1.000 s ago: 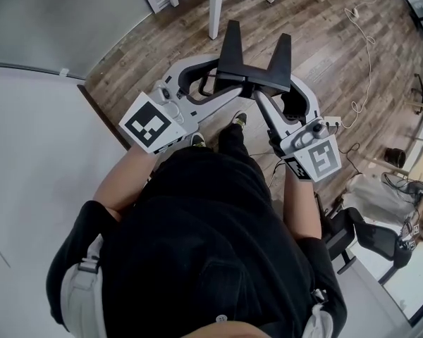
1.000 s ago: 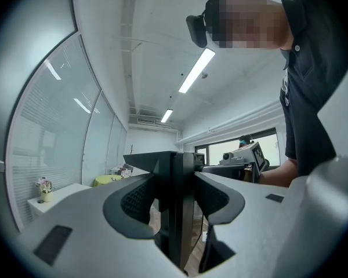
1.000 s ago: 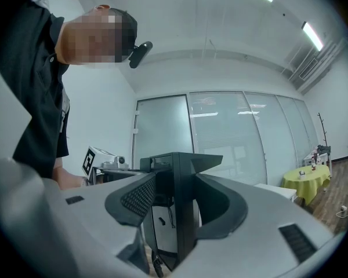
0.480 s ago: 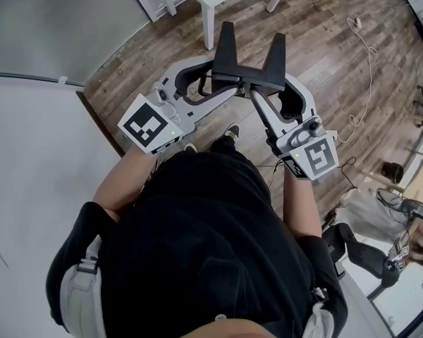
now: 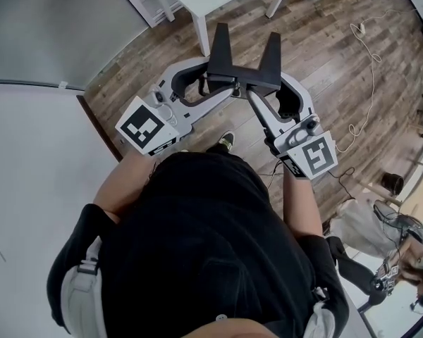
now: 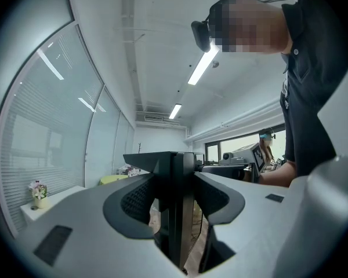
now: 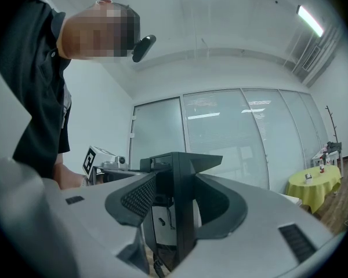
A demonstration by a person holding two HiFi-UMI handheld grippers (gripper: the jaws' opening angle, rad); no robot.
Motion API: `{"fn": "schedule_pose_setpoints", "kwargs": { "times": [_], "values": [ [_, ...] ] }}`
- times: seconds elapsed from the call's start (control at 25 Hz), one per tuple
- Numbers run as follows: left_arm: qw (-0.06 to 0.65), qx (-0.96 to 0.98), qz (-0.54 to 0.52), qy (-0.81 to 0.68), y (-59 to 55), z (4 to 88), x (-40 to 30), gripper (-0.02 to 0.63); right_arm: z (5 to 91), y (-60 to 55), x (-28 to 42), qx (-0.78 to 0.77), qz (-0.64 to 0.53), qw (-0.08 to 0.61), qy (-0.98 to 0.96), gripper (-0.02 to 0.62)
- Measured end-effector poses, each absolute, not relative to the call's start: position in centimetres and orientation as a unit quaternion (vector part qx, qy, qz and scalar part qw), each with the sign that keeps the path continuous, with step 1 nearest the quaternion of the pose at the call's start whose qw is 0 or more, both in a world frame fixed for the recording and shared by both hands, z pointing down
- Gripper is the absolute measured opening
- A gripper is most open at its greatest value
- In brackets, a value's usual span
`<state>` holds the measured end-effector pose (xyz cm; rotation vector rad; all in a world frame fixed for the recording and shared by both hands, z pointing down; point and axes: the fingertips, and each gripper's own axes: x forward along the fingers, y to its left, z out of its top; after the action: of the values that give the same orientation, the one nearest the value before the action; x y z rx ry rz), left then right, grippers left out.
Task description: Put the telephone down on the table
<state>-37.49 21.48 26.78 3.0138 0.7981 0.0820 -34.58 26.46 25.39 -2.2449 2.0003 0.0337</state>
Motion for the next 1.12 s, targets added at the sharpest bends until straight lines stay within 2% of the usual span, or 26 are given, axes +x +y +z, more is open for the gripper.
{"fn": "schedule_pose_setpoints", "kwargs": {
  "times": [0.52,1.12],
  "values": [
    [0.009,0.971,0.029,0.237,21.0,26.8,-32.1,0.215,25.6,26.0,-29.0,-0.731,0.007,0.08,0.678,0.227],
    [0.017,0.964,0.021,0.263,14.1,27.7,-23.1,0.215,26.4,19.2,-20.3,-0.748,0.002,0.066,0.66,0.226]
  ]
}}
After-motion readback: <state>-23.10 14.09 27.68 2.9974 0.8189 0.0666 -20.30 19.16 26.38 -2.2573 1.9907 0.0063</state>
